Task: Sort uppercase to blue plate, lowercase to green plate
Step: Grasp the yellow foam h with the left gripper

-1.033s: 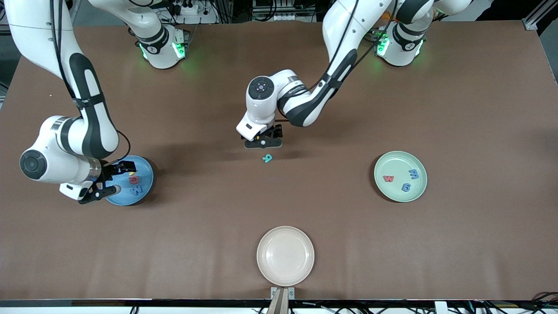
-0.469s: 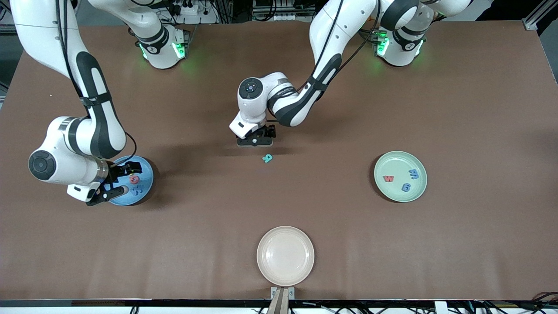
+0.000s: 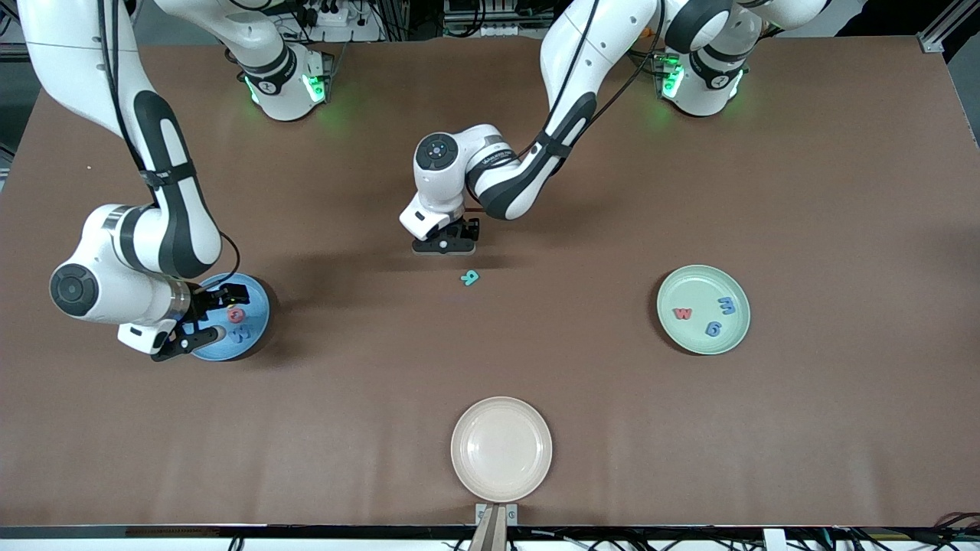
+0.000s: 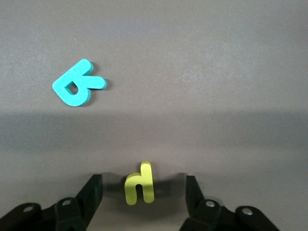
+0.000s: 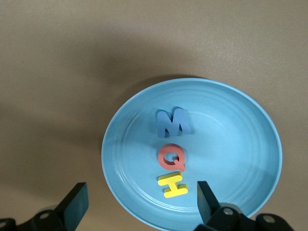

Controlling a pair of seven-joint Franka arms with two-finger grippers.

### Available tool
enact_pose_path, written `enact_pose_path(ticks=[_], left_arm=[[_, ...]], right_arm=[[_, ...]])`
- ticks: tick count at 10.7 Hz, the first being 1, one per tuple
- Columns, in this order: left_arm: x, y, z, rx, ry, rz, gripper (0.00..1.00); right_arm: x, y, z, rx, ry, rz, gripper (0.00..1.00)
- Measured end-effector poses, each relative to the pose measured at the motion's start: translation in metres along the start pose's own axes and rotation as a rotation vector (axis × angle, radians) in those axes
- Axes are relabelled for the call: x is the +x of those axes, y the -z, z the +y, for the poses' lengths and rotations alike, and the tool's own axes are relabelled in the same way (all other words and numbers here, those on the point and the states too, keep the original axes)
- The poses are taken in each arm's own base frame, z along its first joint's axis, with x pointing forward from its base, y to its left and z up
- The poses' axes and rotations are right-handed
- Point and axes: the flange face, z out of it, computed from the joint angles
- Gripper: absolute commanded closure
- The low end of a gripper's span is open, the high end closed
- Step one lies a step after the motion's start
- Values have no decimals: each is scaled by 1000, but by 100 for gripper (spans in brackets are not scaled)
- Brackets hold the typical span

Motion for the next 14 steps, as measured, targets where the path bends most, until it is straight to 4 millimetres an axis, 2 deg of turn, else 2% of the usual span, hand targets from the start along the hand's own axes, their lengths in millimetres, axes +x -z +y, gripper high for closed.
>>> enact_pose_path(ticks=[1,3,5,7,10,12,13,14], left_arm=[[0,-3,-1,3,0,-2,31],[1,-2,0,1,1,0,45],[2,-1,1,1,0,1,68],[2,1,1,-1,0,3,100],[2,3,3,-2,-11,4,100],[9,8,2,-7,-5,14,100],[23,19,-2,-14,12,29,100],[45,39,-12,-15,36,39,100]], right_arm=[[0,0,0,0,0,0,0],[0,0,0,1,-1,0,0],[1,0,-1,21,-15,10,0],[1,-1,-3,30,-19,14,0],[5,-1,-12,37,-19,17,0],[11,-2,-26,45,-47,22,0],[17,-2,-40,42,-72,22,0],[23,-3,-56,38,-95,24,0]])
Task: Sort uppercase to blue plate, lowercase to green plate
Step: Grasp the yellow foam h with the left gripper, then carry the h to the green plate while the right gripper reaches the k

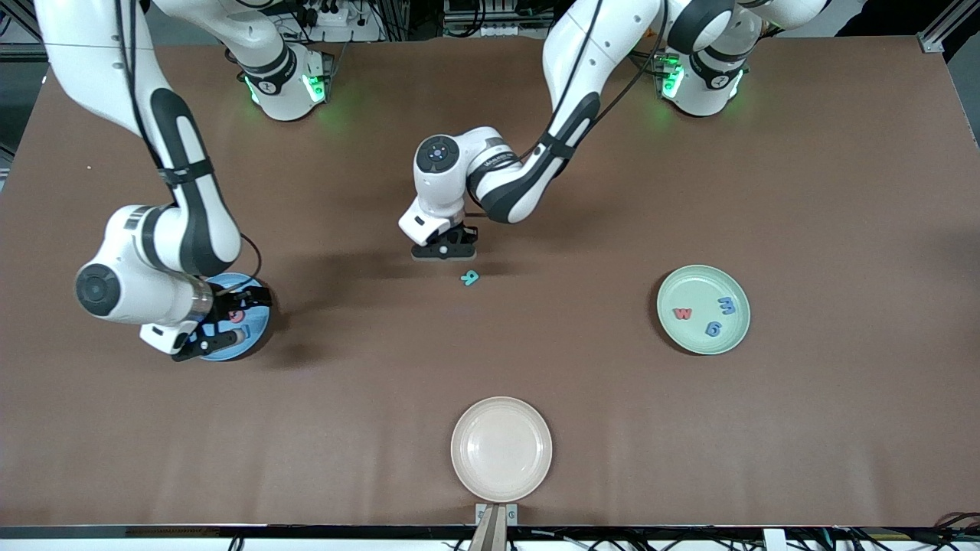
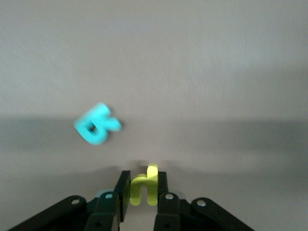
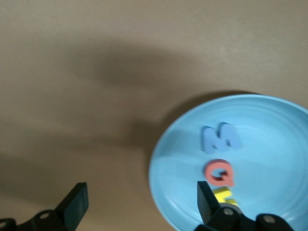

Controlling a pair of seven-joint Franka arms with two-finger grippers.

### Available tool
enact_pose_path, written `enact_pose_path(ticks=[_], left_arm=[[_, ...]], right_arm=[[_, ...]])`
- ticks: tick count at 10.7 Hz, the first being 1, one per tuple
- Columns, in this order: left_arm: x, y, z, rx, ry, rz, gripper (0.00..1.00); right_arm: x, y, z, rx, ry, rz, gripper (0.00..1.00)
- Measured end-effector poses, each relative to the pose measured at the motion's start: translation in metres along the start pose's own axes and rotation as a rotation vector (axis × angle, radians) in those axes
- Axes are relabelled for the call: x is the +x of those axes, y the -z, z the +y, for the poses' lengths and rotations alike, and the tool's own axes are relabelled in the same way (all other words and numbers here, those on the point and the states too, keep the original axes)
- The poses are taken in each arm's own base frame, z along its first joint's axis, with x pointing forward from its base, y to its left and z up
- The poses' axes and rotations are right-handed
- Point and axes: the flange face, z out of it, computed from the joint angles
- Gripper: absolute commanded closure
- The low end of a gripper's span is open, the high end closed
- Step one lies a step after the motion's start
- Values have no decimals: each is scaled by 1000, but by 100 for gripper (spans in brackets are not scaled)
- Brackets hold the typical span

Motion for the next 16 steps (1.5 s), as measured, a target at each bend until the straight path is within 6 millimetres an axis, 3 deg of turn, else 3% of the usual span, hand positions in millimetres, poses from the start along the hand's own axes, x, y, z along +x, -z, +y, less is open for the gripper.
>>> enact_pose_path(ticks=[3,5,6,8,10,11,12,14,15,16], left_arm=[[81,89,-56,26,-8,-24,100],[134,140,-123,32,-102,-67,100],[159,153,-166,41,-162,-84,100],[195,150,-257,64,-276,-129,100],[214,127,-340,77,-324,-198,100],[215,110,-371,100,-330,-232,100],[214,95,-396,147,-341,-253,100],[209,75,-418,209,-360,-278,100],[208,70,-425,218,-358,-288,88],[206,67,-433,220,-352,-299,62]], right_arm=[[12,-5,-54,0,-62,7,0],[17,-9,-99,-7,-118,13,0],[19,-12,-128,-13,-154,15,0],[20,-16,-179,-24,-220,26,0],[19,-18,-215,-29,-283,35,0],[18,-18,-233,-30,-322,44,0],[17,-19,-252,-31,-360,50,0],[15,-22,-288,-32,-447,61,0],[16,-24,-304,-31,-507,68,0],[19,-28,-322,-30,-574,76,0]])
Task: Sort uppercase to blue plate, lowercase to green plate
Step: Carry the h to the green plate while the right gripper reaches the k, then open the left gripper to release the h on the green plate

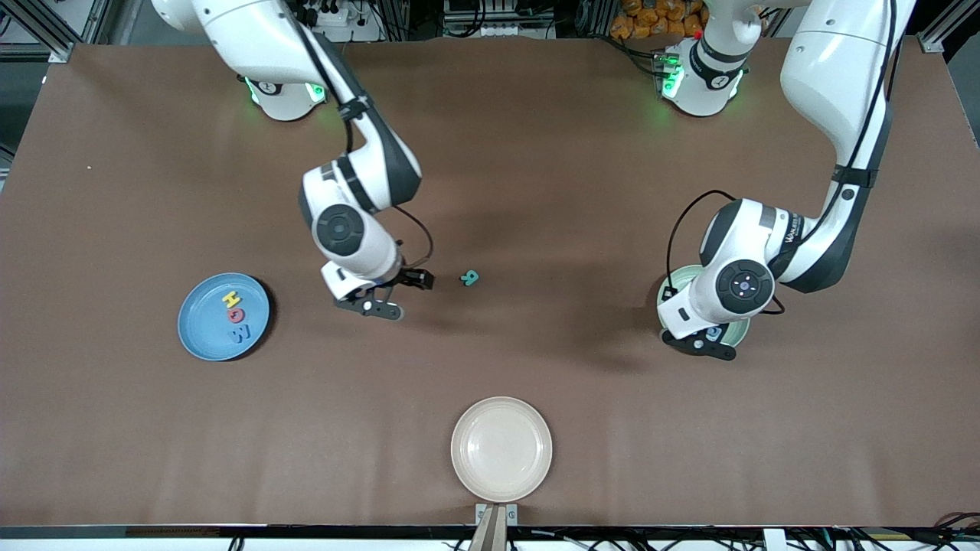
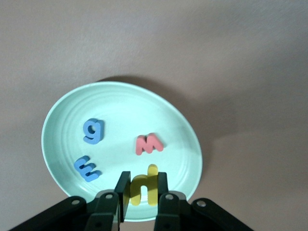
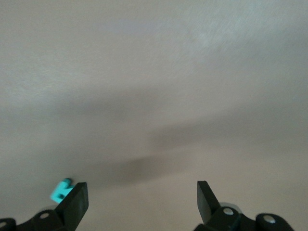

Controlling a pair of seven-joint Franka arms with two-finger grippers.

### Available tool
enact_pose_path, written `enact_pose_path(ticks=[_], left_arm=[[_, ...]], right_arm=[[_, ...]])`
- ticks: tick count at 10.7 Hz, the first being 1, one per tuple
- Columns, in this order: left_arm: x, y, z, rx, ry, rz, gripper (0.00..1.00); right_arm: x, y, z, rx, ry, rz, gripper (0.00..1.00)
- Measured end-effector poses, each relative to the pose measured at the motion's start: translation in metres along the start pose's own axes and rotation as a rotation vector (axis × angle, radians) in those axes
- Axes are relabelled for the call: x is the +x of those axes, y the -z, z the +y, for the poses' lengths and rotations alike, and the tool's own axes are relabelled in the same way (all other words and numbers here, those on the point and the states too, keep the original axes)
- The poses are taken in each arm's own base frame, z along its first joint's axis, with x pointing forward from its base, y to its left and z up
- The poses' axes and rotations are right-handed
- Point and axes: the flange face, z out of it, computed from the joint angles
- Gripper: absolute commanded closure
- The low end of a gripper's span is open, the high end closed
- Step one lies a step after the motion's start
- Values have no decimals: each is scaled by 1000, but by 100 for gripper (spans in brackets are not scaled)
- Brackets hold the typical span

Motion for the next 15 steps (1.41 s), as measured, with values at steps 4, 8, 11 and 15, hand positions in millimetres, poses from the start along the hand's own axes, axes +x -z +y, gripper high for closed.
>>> enact_pose_path(ticks=[4,8,11,15], left_arm=[[-5,-11,-29,1,36,-22,0],[-9,73,-41,24,60,107,0],[-44,184,-39,42,80,235,0],[-108,287,-32,-23,127,364,0]], right_arm=[[-15,-22,-56,30,-246,19,0],[-10,-46,-66,79,-373,-40,0],[-34,-64,-85,85,-420,-34,0],[-48,-75,-93,23,-428,51,0]])
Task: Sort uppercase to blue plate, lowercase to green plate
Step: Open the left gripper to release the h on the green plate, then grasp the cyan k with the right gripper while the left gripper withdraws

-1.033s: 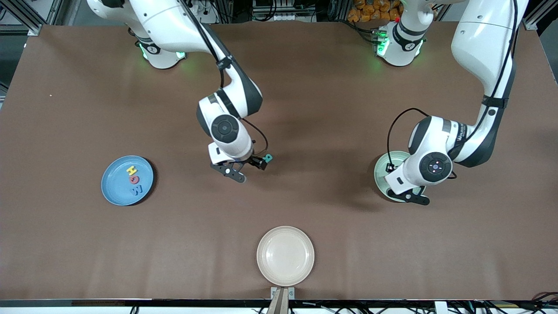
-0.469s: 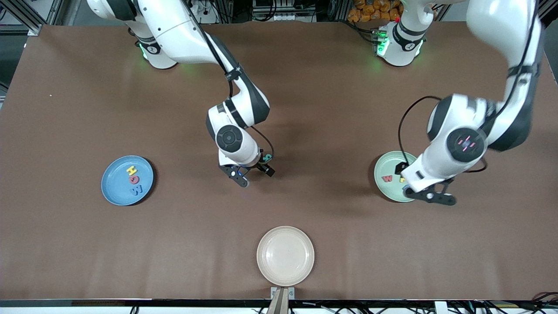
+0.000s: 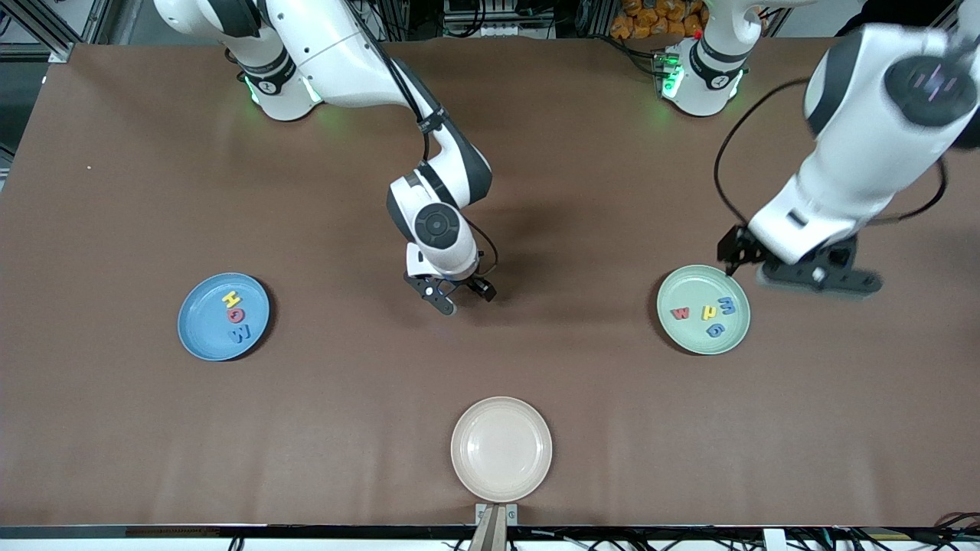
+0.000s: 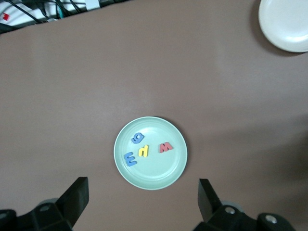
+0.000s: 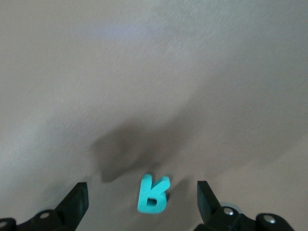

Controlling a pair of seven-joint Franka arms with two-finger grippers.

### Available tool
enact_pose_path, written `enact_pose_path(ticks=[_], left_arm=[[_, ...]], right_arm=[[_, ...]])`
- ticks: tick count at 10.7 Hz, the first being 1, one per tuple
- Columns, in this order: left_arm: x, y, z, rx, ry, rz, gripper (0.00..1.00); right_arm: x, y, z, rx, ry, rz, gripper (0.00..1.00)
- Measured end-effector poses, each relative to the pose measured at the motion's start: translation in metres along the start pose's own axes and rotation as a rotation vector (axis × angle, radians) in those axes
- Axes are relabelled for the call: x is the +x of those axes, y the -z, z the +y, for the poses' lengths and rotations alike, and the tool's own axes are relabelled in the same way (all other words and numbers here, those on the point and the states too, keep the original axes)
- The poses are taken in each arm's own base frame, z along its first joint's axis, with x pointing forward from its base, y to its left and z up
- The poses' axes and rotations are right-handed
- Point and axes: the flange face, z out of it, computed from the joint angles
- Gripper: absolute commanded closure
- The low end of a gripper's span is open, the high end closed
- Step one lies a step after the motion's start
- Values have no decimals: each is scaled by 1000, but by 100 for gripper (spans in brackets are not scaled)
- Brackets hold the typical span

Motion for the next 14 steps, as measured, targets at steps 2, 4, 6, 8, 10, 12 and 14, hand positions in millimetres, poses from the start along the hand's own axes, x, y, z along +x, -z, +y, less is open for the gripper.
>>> enact_pose_path(ticks=[2,4,6,8,10,12,14], left_arm=[[-16,36,-2,10,6,17,0],[-32,54,-7,-17,32,-13,0],[-40,60,-24,-80,86,-34,0],[-42,64,-36,-92,111,-30,0],[-45,70,-49,-89,134,-36,0],[-47,83,-62,-88,153,-40,0],[-48,88,-64,-89,155,-41,0]], right_arm=[[1,-1,0,3,-14,14,0],[2,-3,-2,26,-49,24,0],[1,-7,-2,25,-59,28,0],[-3,-8,-2,23,-59,28,0],[-6,-11,-1,17,-57,28,0],[-9,-13,0,14,-55,28,0],[-11,-15,0,11,-57,29,52]])
